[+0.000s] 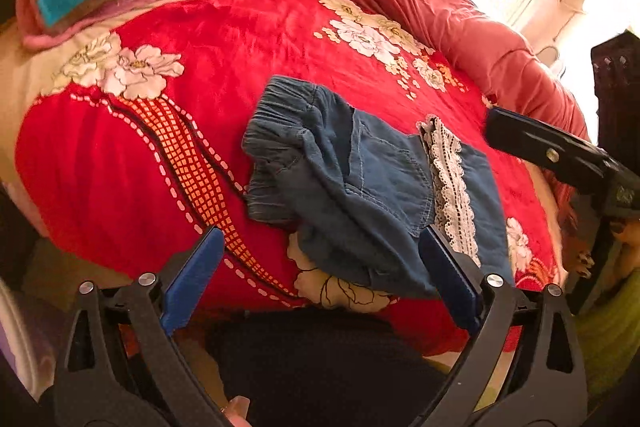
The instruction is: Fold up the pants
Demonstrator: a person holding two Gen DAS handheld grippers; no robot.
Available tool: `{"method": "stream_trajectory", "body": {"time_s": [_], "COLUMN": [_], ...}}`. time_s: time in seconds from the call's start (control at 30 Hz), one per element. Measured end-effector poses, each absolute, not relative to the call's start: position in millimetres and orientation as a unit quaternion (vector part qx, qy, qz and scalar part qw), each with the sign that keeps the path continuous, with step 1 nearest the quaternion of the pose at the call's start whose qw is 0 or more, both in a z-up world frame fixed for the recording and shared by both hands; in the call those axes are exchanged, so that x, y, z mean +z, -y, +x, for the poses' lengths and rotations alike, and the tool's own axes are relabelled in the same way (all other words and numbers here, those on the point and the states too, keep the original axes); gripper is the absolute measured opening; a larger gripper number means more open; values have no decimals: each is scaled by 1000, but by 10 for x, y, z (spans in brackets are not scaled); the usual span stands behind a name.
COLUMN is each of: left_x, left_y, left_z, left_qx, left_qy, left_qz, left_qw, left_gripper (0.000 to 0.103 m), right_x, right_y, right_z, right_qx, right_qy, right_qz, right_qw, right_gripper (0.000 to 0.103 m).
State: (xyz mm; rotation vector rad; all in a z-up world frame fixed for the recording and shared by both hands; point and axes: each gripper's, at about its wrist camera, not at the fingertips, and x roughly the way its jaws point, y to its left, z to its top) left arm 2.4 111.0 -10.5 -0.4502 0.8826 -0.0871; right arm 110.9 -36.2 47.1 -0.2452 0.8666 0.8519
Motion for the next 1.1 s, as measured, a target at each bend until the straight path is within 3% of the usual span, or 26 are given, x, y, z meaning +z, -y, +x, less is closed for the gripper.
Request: {"method": "stream_trajectory", "body": {"time_s": [0.2,0.4,0.8,0.83,0.9,1.0,1.1], "left_x": [-204,-276,-507,-506,-515,-514,-483], "left_y": [-1168,-1138,-1103,-1101,-1089,-1075,-1016], "left_z": [74,124,291,296,316,336,399], "left_qx": [-60,-85,-81,-81,-79,-79,-87], "left_qy": [-428,-428,-440,-440,-438,-437,-428], "left_qz": [-244,-273,-309,-308,-310,-308,-307], "left_qw": [868,858,839,840,840,841,846], "left_gripper": [91,69,69,69,69,69,57], "right_x": [374,100,-393,-420,-492,-508,-401], "right_y": [-86,-497,-1002,-1025,-1048,-1016,-882], "right_z": [1327,1600,1830,1838,1846,1803,1810], "right_qx": [424,444,490,494,508,522,529], "right_qy": [-421,-462,-512,-515,-527,-520,-510], "right_qz": [-144,-174,-211,-207,-196,-192,-166], "right_qw": [789,748,673,669,653,648,658], "right_gripper": [96,96,94,92,68,53,37]}}
